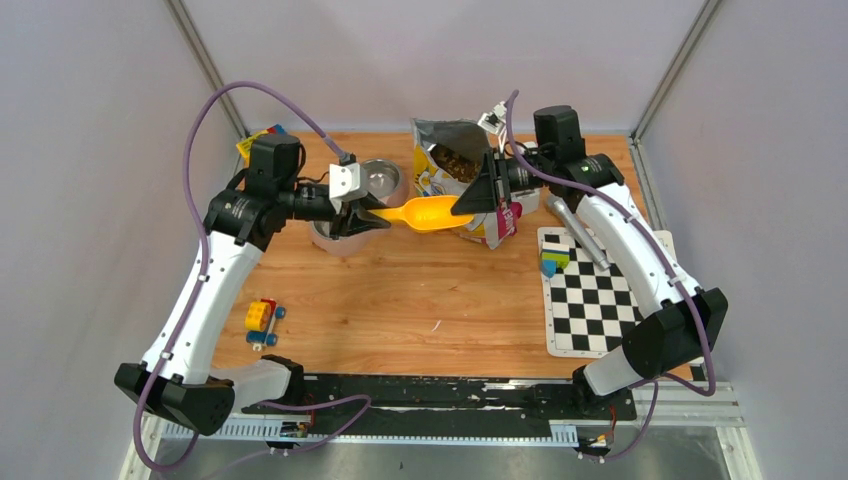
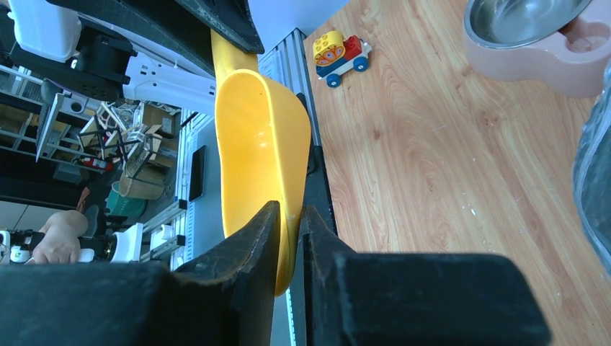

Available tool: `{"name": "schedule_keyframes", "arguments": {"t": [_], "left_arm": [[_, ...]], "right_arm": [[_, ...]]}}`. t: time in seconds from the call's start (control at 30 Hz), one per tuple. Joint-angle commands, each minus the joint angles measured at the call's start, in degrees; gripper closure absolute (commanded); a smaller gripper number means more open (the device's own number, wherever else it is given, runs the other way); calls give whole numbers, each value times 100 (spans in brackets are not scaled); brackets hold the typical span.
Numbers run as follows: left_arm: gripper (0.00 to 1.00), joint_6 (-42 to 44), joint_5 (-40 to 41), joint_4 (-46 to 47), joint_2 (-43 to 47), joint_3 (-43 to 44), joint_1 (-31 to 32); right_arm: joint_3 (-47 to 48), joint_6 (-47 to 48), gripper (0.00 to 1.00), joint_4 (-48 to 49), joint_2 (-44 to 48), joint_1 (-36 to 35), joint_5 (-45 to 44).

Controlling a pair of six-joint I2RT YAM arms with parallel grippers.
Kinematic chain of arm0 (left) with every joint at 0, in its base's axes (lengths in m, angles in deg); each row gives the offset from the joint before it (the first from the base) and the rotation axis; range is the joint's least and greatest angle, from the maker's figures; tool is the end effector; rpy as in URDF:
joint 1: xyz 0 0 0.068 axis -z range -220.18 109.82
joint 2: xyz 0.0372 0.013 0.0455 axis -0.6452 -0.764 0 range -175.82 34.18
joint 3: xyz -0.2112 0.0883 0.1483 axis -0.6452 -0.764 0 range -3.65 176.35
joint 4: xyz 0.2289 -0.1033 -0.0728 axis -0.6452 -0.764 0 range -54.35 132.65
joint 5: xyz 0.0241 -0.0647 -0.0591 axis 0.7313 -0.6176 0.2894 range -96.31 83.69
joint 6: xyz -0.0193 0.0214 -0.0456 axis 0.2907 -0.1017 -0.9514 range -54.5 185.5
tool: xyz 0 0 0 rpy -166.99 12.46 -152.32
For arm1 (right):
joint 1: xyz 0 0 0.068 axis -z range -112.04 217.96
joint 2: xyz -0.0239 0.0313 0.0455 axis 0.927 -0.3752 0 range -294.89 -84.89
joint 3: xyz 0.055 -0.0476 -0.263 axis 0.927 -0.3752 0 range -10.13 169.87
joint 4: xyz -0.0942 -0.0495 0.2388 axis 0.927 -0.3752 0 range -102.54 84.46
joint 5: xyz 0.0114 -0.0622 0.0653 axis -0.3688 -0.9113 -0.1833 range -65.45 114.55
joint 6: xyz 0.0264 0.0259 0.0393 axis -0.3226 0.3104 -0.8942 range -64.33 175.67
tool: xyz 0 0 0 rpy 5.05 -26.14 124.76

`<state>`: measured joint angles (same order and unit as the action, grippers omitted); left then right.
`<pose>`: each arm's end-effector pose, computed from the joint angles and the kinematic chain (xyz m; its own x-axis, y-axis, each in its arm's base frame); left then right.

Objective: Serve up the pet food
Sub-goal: Adjust the spatula.

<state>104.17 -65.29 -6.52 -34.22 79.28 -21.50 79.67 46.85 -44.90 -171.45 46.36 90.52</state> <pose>0.1996 -0.0997 0.4259 0.1001 0.3060 -0.9468 0.9868 0.0911 0.1337 0.2826 0.1468 0.3987 -0.6696 -0.1981 -0.7158 -0.7421 0.1389 0.6558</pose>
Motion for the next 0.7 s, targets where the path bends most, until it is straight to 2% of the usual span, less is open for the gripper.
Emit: {"name": "schedule_keyframes", "arguments": {"t": [0.0,0.07,0.13,0.23,0.37,0.47,0.67], "left_arm": [[100,-566,-217,490,-7,198,-9],[100,-683,-298,582,-18,170,-36],[100,-769,-361,599,-42,169,-58],[100,-864,-403,591,-100,171,-101],[100,-1054,-399,685,-93,96,-211],[100,-1074,-285,750,-28,-44,-265],[100,-972,485,731,183,-291,-268]], "right_arm": [[41,78,84,288,75,32,322],[70,44,86,288,50,26,343],[102,21,83,280,42,33,326],[138,41,66,275,65,41,248],[274,186,50,183,206,160,-90],[534,482,46,-29,352,269,-669],[1130,1149,44,-404,523,413,-2702]]}}
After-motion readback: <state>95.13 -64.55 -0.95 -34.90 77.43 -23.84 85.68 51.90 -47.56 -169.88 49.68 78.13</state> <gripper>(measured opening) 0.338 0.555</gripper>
